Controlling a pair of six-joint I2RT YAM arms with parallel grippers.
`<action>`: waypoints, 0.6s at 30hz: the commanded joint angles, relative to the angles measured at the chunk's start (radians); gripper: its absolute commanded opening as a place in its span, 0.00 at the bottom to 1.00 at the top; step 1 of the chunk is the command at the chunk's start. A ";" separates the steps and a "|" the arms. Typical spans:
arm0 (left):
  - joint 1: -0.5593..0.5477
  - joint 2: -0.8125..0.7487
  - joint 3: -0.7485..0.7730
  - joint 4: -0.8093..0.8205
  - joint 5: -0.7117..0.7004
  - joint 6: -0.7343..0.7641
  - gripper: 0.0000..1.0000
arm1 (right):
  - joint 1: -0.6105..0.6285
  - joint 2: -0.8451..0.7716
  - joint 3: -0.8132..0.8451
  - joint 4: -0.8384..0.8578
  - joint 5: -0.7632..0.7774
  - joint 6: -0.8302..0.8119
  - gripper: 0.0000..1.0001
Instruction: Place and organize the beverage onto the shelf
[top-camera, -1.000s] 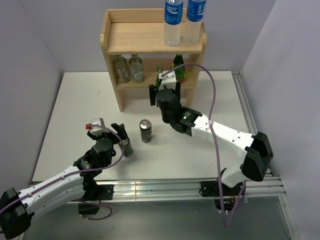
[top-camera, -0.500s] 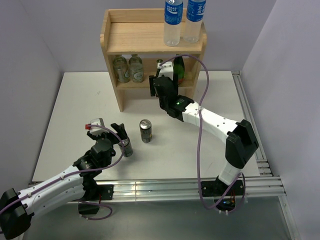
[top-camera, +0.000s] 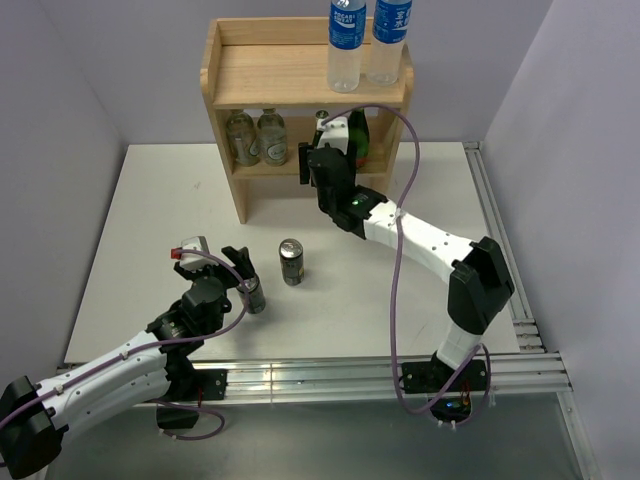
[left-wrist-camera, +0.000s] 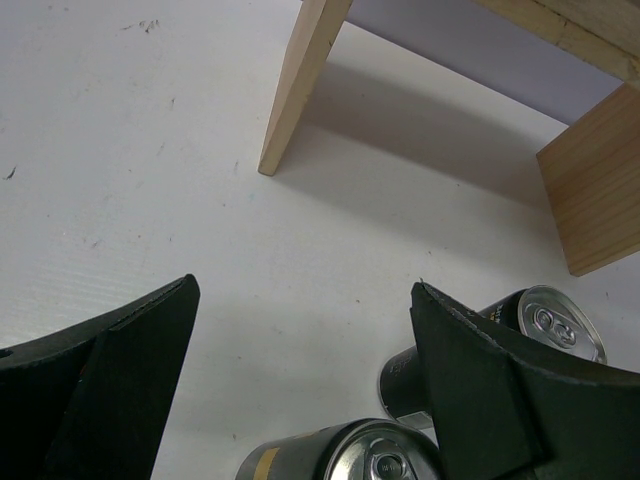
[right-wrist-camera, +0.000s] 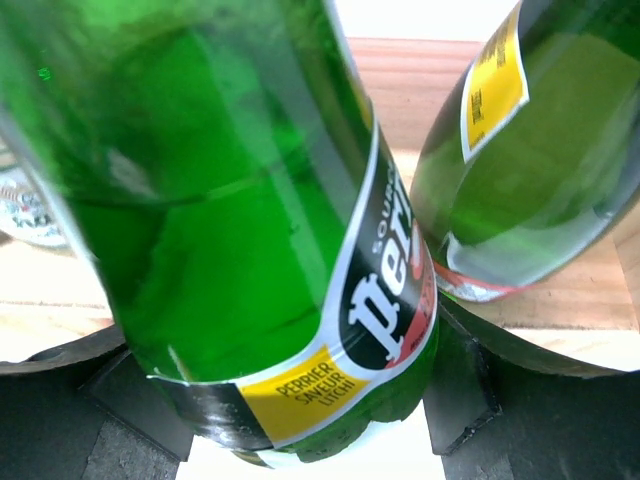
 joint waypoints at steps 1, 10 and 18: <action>0.003 -0.003 -0.001 0.028 -0.006 0.006 0.94 | -0.011 -0.005 0.109 0.190 0.052 0.007 0.00; 0.002 0.007 0.000 0.030 -0.006 0.006 0.94 | -0.014 0.080 0.160 0.235 0.078 0.030 0.00; 0.003 0.009 0.002 0.033 -0.006 0.006 0.94 | -0.015 0.156 0.212 0.301 0.147 -0.014 0.00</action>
